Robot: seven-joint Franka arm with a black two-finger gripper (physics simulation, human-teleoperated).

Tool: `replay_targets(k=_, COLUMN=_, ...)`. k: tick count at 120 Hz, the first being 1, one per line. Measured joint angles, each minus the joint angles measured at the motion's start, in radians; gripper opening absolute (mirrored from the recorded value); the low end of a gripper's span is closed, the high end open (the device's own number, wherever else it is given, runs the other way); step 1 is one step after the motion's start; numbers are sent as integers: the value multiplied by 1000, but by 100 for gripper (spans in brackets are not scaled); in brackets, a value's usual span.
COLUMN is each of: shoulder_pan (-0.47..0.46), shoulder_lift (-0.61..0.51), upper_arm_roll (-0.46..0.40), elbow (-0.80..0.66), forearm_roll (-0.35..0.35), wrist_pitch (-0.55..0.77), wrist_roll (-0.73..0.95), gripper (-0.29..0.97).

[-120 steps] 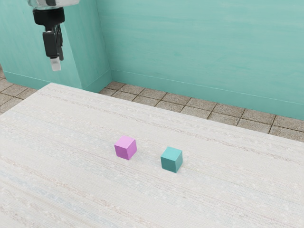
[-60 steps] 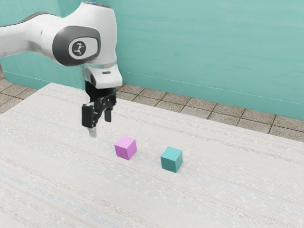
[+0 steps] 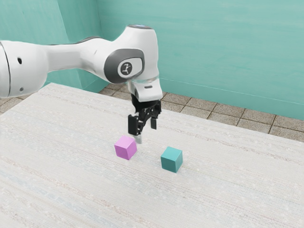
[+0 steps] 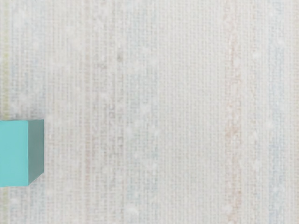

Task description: Pick up the blue block with one arm, and put the blue block on the pink block with one arm

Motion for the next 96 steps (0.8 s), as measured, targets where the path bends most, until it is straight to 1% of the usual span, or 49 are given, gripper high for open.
replay_targets(k=37, shoulder_pan=-5, shoulder_lift=145, upper_arm_roll=-1, elbow=45, forearm_roll=23, wrist_pitch=102, wrist_roll=0, gripper=68)
replay_targets(k=54, shoulder_pan=-10, shoulder_lift=178, upper_arm_roll=0, elbow=48, forearm_roll=9, wrist_pitch=134, wrist_roll=-1, gripper=68)
replay_targets(k=72, shoulder_pan=-27, shoulder_lift=234, upper_arm_roll=4, elbow=112, forearm_roll=34, wrist_pitch=157, wrist_roll=0, gripper=68)
replay_targets(k=96, shoulder_pan=-9, shoulder_lift=289, upper_arm_roll=10, elbow=141, forearm_roll=50, wrist_pitch=169, wrist_roll=4, gripper=68)
